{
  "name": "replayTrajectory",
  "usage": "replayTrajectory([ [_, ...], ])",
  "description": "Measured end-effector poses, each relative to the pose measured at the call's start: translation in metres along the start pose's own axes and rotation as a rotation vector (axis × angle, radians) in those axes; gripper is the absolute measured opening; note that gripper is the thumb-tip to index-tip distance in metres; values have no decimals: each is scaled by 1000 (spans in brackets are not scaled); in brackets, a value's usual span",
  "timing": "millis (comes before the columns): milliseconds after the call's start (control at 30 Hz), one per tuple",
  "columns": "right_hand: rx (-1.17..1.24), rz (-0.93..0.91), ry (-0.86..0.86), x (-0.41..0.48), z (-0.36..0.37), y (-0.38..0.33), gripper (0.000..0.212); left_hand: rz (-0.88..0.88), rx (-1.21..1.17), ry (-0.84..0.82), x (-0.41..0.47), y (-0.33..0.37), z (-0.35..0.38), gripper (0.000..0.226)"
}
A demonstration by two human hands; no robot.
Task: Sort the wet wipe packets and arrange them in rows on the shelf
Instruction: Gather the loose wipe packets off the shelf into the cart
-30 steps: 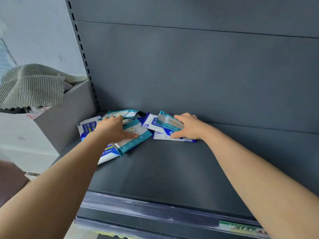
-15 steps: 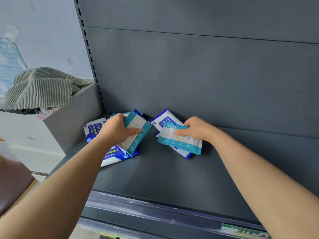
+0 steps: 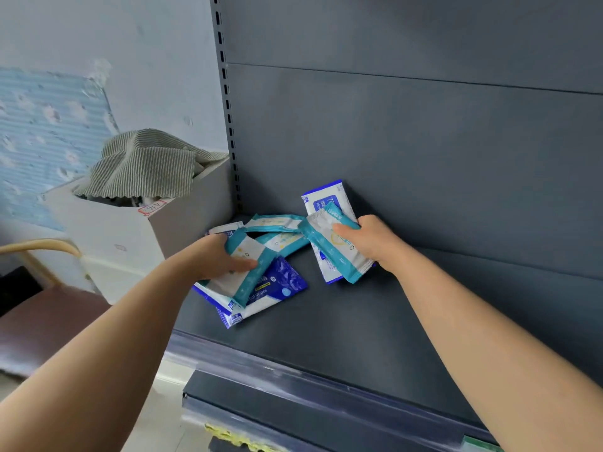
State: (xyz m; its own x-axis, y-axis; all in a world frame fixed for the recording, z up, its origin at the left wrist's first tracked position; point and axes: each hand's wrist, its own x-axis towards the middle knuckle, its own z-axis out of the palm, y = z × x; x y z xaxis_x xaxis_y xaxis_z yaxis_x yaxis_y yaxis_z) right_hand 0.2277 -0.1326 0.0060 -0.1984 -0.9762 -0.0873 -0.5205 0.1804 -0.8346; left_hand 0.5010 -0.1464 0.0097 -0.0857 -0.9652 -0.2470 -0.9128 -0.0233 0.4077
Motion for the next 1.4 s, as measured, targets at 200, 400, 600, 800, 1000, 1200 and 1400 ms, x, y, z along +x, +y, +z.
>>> replayTrajectory([
  [200, 129, -12, 50, 16, 8, -15, 32, -24, -236, 36, 6, -14, -2, 64],
  [400, 127, -21, -10, 31, 34, -27, 29, -155, -548, 335, 18, -19, -11, 63],
  [600, -18, 15, -58, 48, 56, -28, 19, -206, -484, 374, 35, -8, 0, 61],
  [800, 83, 85, -104, 60, 65, -26, 34, -186, -533, 305, 46, 7, 9, 60],
  [1000, 142, 142, -273, 57, 58, -23, 8, -206, -646, 282, 53, 7, 17, 63],
  [1200, 252, 113, -262, 44, 59, -19, 29, -97, -861, 184, 49, 13, 27, 66],
  [1400, 370, 152, -170, 19, 36, -3, 24, -50, -997, 54, 26, 33, 33, 43],
])
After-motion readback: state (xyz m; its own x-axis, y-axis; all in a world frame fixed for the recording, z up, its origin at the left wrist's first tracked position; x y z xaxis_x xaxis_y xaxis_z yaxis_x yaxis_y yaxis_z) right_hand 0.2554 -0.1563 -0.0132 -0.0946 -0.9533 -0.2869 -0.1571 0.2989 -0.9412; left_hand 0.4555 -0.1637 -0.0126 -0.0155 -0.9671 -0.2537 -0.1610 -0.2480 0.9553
